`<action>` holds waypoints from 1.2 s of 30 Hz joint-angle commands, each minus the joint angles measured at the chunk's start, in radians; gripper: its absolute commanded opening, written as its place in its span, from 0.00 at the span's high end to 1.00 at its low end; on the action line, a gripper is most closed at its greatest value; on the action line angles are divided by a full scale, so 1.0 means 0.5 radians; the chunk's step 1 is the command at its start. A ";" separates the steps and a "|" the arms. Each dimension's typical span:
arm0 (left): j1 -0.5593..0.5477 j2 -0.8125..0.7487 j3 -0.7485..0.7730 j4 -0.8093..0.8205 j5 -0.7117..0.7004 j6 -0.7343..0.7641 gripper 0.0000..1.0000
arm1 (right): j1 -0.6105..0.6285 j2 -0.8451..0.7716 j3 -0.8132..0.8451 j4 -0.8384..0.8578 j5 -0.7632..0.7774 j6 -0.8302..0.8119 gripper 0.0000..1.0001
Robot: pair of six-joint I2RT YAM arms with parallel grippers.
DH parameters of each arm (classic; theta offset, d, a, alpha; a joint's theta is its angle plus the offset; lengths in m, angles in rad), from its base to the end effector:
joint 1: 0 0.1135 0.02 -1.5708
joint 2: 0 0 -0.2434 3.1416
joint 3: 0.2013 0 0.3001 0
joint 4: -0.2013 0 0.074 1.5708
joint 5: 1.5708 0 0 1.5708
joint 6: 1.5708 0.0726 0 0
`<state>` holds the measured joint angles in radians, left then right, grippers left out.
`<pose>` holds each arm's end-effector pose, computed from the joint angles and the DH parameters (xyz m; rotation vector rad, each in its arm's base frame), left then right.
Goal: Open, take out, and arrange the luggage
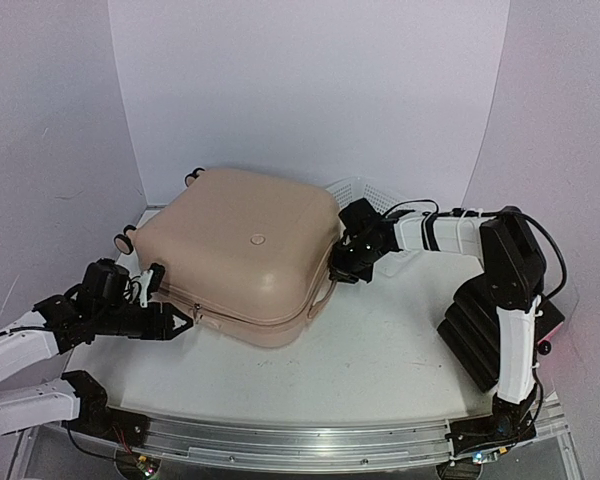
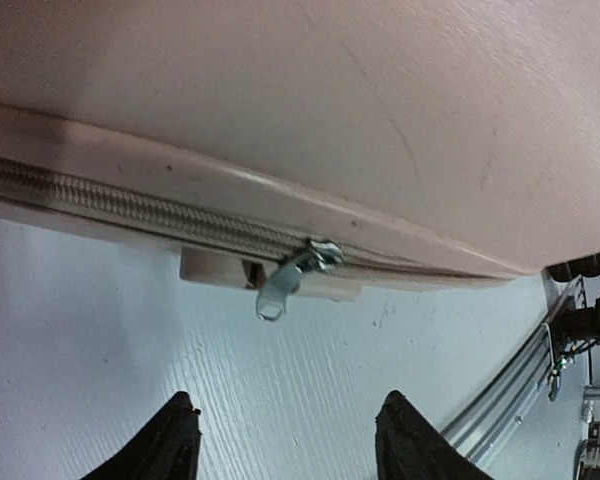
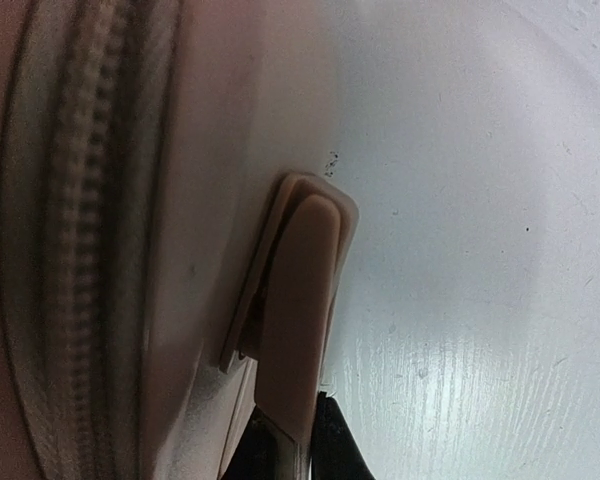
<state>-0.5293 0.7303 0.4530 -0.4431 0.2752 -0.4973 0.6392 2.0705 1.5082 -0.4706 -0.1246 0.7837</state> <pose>0.2024 -0.1413 0.1582 0.1890 2.3990 -0.8238 0.3897 0.3009 0.0957 0.1512 2.7426 0.6240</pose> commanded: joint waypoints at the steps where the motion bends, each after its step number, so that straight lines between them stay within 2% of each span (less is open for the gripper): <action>1: -0.015 0.138 -0.071 0.581 -0.154 0.225 0.47 | -0.023 0.013 0.105 0.109 -0.154 -0.188 1.00; 6: -0.018 0.267 -0.149 0.951 -0.066 0.257 0.63 | -0.023 0.034 0.117 0.134 -0.219 -0.185 1.00; 11: -0.018 0.349 -0.161 1.136 -0.036 0.280 0.68 | -0.024 0.057 0.115 0.170 -0.269 -0.175 1.00; 20: -0.018 0.486 -0.141 1.232 0.053 0.197 0.78 | -0.022 0.050 0.090 0.227 -0.327 -0.180 1.00; 28: -0.017 0.393 -0.220 1.288 0.153 0.122 0.87 | -0.024 0.029 0.048 0.264 -0.324 -0.184 1.00; 31: -0.017 0.394 -0.240 1.285 0.114 0.092 0.87 | -0.024 0.025 0.041 0.274 -0.326 -0.179 1.00; 34: -0.016 0.449 -0.262 1.282 0.033 -0.025 0.75 | -0.024 0.023 0.041 0.284 -0.335 -0.178 1.00; 36: -0.017 0.510 -0.259 1.282 0.010 -0.079 0.72 | -0.024 0.017 0.034 0.289 -0.337 -0.179 1.00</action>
<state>-0.5365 0.9466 0.3302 0.1284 0.3107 -0.4683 0.6121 2.0853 1.5208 -0.4519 -0.1951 0.7475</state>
